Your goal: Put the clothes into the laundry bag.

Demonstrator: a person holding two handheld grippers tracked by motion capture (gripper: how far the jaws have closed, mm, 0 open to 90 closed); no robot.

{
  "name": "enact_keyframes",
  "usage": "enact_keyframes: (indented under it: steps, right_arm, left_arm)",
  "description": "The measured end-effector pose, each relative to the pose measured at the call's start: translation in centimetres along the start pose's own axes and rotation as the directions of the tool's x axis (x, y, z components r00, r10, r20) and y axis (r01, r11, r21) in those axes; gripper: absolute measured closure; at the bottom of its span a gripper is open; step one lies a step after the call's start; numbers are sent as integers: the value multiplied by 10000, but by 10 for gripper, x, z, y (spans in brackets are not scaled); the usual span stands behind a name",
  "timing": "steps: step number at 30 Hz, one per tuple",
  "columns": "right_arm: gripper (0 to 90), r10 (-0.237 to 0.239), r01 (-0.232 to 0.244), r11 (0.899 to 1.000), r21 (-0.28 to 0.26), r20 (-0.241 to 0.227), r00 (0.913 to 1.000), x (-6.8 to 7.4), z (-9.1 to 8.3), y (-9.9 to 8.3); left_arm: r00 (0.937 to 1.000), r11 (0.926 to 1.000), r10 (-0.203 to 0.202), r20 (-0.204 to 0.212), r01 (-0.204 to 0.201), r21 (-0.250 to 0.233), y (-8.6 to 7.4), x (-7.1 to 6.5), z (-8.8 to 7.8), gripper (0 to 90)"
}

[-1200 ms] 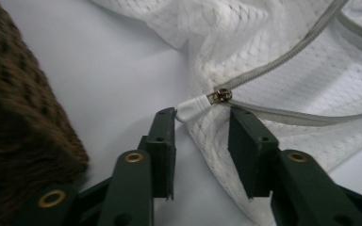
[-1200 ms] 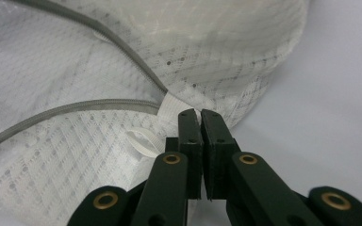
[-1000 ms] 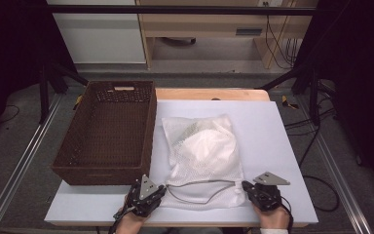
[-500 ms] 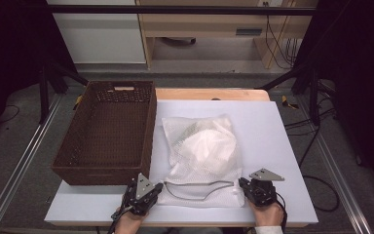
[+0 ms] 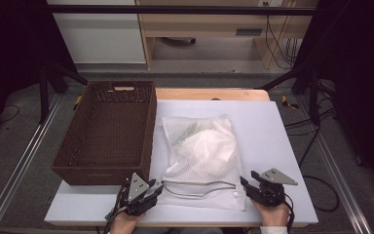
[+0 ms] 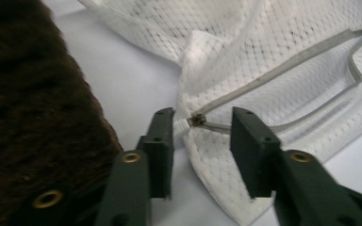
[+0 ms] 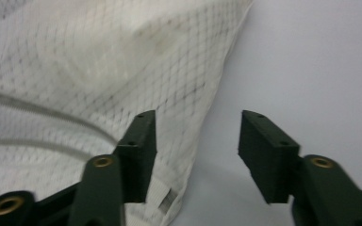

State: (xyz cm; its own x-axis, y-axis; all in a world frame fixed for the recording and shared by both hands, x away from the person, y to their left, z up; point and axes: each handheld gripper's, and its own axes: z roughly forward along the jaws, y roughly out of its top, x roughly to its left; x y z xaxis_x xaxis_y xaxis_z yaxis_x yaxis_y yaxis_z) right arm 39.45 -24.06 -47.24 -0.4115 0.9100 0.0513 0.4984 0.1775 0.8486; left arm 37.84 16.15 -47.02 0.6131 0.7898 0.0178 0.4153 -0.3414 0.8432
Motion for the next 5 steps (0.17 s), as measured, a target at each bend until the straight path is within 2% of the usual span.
enact_keyframes:
  steps: [2, 5]
  right_arm:
    - [418, 136, -135, 9997, -225, 14, 9999, -4, -1, 4]
    - [362, 389, -391, 9975, -592, -48, 9992, -11, -1, 8]
  left_arm:
    - [9997, 9999, 29, 222, -26, -142, 2, 2, -3, 520]
    - [9995, 9993, 56, 295, -45, -360, 3, 4, -7, 452]
